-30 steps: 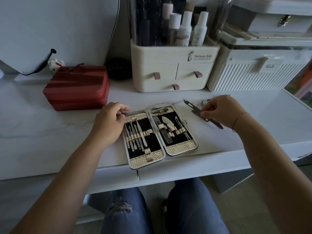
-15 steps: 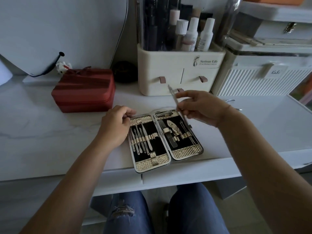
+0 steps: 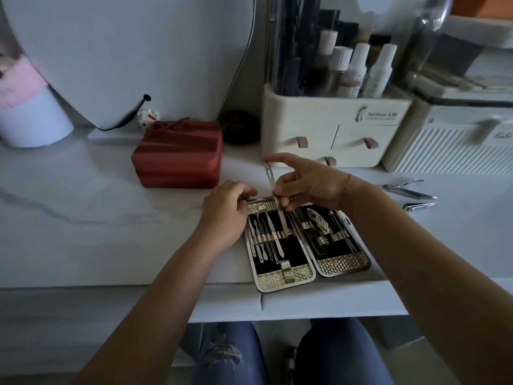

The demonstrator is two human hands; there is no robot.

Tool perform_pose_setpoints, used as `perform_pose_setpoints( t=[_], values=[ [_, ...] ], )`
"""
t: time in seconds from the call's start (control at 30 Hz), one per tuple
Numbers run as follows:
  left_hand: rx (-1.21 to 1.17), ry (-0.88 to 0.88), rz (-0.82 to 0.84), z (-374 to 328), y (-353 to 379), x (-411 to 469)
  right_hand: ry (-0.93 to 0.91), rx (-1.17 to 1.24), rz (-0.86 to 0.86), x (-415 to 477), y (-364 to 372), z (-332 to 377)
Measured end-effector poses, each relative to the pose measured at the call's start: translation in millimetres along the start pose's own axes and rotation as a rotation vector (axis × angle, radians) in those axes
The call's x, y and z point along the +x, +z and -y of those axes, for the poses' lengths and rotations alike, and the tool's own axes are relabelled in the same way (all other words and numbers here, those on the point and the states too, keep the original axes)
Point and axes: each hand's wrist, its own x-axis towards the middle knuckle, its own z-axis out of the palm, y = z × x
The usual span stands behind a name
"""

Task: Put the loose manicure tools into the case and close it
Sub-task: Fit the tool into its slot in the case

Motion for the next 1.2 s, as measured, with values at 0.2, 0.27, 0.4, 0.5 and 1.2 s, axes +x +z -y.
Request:
perform_pose_setpoints(
  t=[0.2, 0.27, 0.4, 0.5, 1.2],
  values=[
    [-0.001, -0.014, 0.018, -1.0, -0.8, -0.7, -0.037, -0.059, -0.147, 6.0, -2.0, 1.3],
    [-0.005, -0.016, 0.018, -1.5, -1.1, -0.9, -0.042, -0.086, -0.177, 8.0, -2.7, 2.1],
    [-0.006, -0.013, 0.016, -1.8, -0.8, -0.8, -0.023, -0.141, -0.193, 9.5, -2.7, 2.4],
    [-0.007, -0.014, 0.014, -1.8, -0.8, -0.9, -0.022, -0.215, -0.138, 7.1, -2.8, 1.7],
    [-0.016, -0.028, 0.009, -1.9, -0.1, -0.4, -0.025, -0.478, -0.132, -2.7, -8.0, 0.7]
  ],
)
